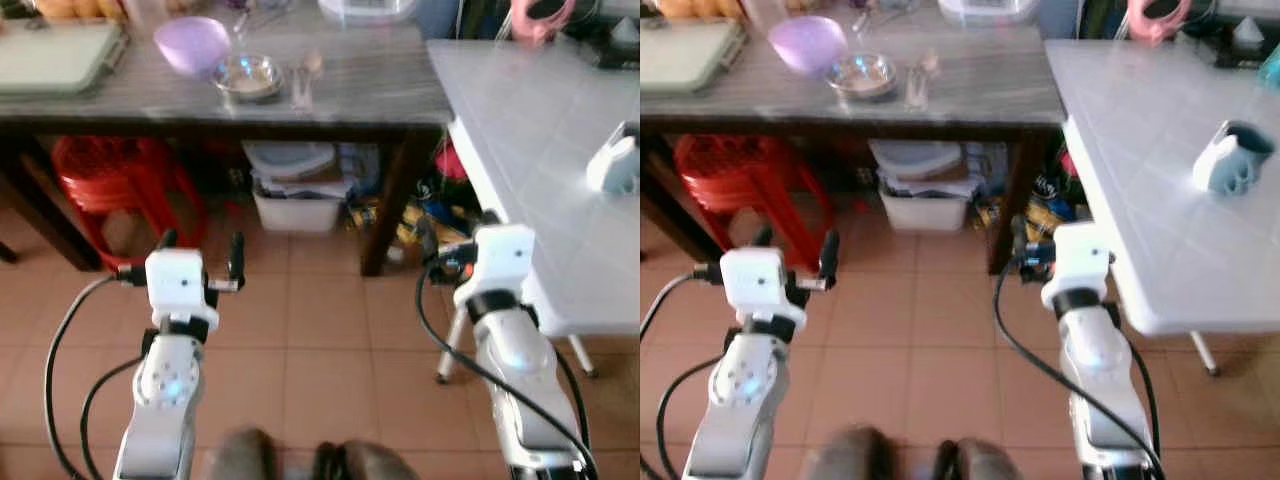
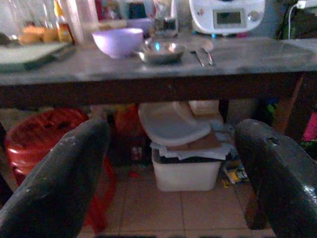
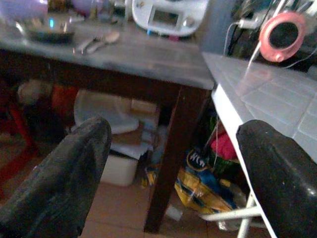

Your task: Setting the table

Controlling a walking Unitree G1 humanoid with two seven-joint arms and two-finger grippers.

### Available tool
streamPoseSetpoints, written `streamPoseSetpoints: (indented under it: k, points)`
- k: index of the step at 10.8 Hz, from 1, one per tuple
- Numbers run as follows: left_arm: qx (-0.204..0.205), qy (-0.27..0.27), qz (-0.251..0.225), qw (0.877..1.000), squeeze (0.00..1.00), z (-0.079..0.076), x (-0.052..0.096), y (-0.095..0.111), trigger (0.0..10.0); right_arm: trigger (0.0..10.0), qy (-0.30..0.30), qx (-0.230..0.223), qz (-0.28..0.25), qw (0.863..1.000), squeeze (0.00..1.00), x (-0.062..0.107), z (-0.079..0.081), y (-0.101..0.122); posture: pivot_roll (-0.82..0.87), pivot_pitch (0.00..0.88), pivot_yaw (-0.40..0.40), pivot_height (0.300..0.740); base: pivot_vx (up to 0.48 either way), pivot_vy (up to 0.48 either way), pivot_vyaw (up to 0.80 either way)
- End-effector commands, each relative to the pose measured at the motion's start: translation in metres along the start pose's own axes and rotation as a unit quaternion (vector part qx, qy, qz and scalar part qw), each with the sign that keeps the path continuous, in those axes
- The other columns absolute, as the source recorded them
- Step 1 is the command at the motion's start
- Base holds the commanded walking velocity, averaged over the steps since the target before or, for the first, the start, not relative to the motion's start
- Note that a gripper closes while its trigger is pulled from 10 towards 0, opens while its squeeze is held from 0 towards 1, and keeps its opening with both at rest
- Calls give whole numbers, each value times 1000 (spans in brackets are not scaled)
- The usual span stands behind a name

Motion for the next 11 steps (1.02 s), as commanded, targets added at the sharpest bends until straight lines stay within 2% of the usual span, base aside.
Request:
streamPoseSetpoints:
  k: [1, 7, 11]
  points:
    - [-2, 2, 4, 1000, 0, 1, 1, 0, 10000, 10000, 2, 3, -8, 1000, 0, 0, 0, 5, 22, 185, -39, 740, 0, -472, 0]
    - [-2, -10, 5, 1000, 0, -1, 3, 0, 10000, 10000, -10, 29, -15, 999, 0, -2, -4, 7, 23, 175, -38, 740, 0, -458, 0]
    - [-1, -12, 2, 1000, 0, -2, 2, 1, 10000, 10000, -11, 25, -14, 1000, 0, -4, -4, 6, 23, 173, -37, 740, 0, -444, 0]
Point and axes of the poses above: a point about 5 cm out from each wrist's last joint towards the gripper, its own x axis pointing back from the gripper into the wrist, its own y axis along the axis of the wrist's last joint, z = x × y, the point moved 2 cm from there along -x, pointing out of the wrist towards the gripper, and after that the axes turned 3 degrees about -x, right-handed, at the moved point
